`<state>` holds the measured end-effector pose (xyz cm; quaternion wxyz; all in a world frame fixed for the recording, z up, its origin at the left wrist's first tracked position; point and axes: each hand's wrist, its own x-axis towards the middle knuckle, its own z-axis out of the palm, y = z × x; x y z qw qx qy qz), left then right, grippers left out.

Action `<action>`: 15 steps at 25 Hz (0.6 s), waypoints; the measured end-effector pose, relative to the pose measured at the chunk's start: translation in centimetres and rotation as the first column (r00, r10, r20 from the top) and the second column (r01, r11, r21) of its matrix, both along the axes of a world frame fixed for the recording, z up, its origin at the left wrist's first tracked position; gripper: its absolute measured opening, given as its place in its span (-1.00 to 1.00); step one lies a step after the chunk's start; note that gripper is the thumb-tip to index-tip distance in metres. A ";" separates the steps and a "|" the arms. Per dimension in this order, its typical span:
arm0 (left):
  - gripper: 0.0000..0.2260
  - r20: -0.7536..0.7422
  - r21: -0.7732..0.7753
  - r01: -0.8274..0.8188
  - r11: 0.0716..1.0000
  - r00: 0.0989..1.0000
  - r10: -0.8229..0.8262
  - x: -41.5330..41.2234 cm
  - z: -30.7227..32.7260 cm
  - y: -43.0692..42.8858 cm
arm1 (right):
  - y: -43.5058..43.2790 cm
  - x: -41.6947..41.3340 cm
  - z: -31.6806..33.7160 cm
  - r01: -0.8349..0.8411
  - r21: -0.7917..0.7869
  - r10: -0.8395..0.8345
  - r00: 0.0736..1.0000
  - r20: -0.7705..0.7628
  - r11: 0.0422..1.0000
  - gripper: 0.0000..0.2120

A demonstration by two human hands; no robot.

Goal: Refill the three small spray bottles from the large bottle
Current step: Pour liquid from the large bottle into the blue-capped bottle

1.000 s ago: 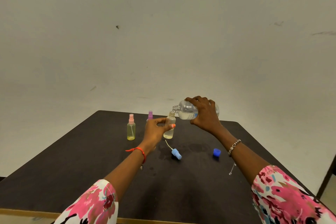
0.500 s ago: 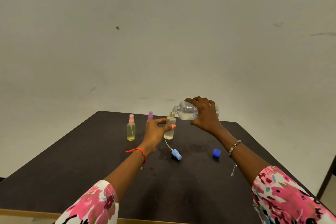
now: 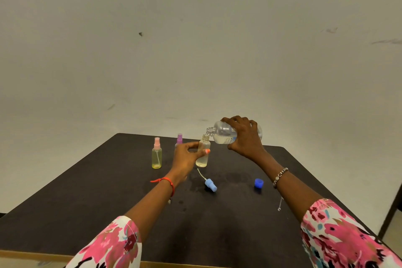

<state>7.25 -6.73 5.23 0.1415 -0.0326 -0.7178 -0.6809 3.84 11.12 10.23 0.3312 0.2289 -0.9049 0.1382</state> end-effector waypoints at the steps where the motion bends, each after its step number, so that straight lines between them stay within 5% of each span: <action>1: -0.63 -0.005 0.006 0.003 1.000 1.000 -0.003 0.1 0.0 0.0 | 0.0 0.0 0.0 0.001 0.001 -0.001 1.000 -0.005 1.000 -0.35; 15: -0.65 -0.016 -0.004 -0.002 1.000 1.000 0.002 0.6 0.4 0.0 | -0.2 -0.1 0.1 0.006 0.008 -0.006 1.000 -0.013 1.000 -0.37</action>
